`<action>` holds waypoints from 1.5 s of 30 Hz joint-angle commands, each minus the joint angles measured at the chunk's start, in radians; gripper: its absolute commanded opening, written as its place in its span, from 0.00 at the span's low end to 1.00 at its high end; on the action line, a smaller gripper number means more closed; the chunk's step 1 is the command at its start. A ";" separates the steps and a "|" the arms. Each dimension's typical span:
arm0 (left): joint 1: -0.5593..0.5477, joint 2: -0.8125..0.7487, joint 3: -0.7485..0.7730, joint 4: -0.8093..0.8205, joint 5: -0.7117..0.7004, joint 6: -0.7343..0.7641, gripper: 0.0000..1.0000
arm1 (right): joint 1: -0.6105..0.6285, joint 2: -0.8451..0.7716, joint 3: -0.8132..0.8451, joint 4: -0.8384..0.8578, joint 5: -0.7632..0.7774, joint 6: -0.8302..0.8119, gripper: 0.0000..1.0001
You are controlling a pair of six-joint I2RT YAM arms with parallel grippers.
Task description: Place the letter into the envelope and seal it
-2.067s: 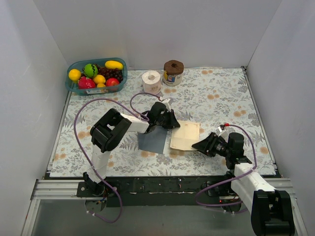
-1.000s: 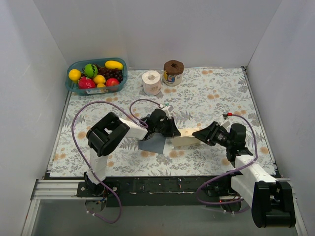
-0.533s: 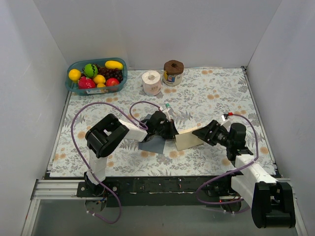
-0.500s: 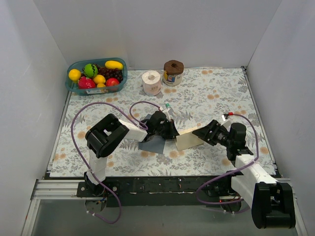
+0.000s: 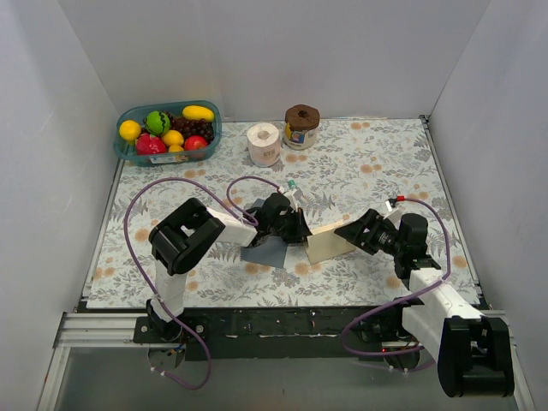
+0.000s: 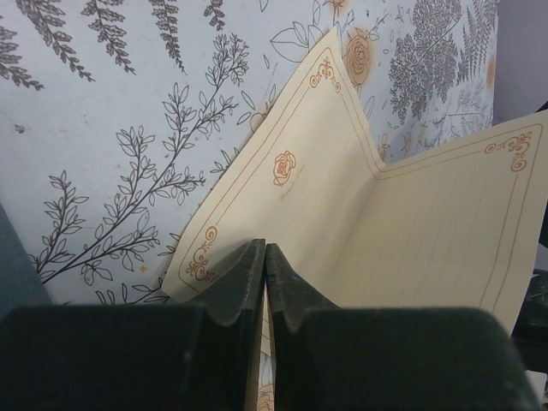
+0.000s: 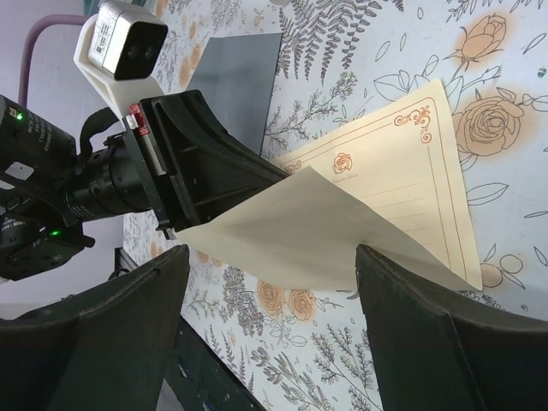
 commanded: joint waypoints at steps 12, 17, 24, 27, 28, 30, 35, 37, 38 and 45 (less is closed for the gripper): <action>-0.022 0.061 0.031 -0.160 -0.035 0.029 0.02 | -0.002 0.054 -0.052 0.080 -0.014 -0.027 0.84; -0.022 0.077 0.085 -0.193 -0.046 0.054 0.02 | -0.002 0.083 -0.062 0.110 -0.005 -0.034 0.84; -0.022 0.067 0.094 -0.212 -0.061 0.058 0.05 | -0.002 0.114 -0.086 0.149 0.015 -0.050 0.85; -0.022 0.060 0.093 -0.213 -0.064 0.058 0.06 | -0.002 0.138 -0.091 0.164 0.021 -0.053 0.85; -0.022 0.057 0.093 -0.216 -0.065 0.058 0.08 | -0.002 0.145 -0.091 0.168 0.022 -0.053 0.85; -0.022 0.047 0.093 -0.221 -0.070 0.060 0.12 | -0.002 0.163 -0.089 0.172 0.023 -0.053 0.85; -0.022 0.017 0.109 -0.253 -0.108 0.081 0.33 | -0.002 0.204 -0.083 0.165 0.031 -0.056 0.85; -0.022 -0.002 0.125 -0.270 -0.128 0.091 0.39 | -0.002 0.224 -0.083 0.165 0.029 -0.056 0.84; -0.022 -0.009 0.129 -0.278 -0.136 0.098 0.41 | -0.002 0.230 -0.082 0.167 0.029 -0.057 0.85; -0.007 -0.078 0.183 -0.367 -0.279 0.164 0.54 | -0.002 0.258 -0.083 0.172 0.032 -0.059 0.84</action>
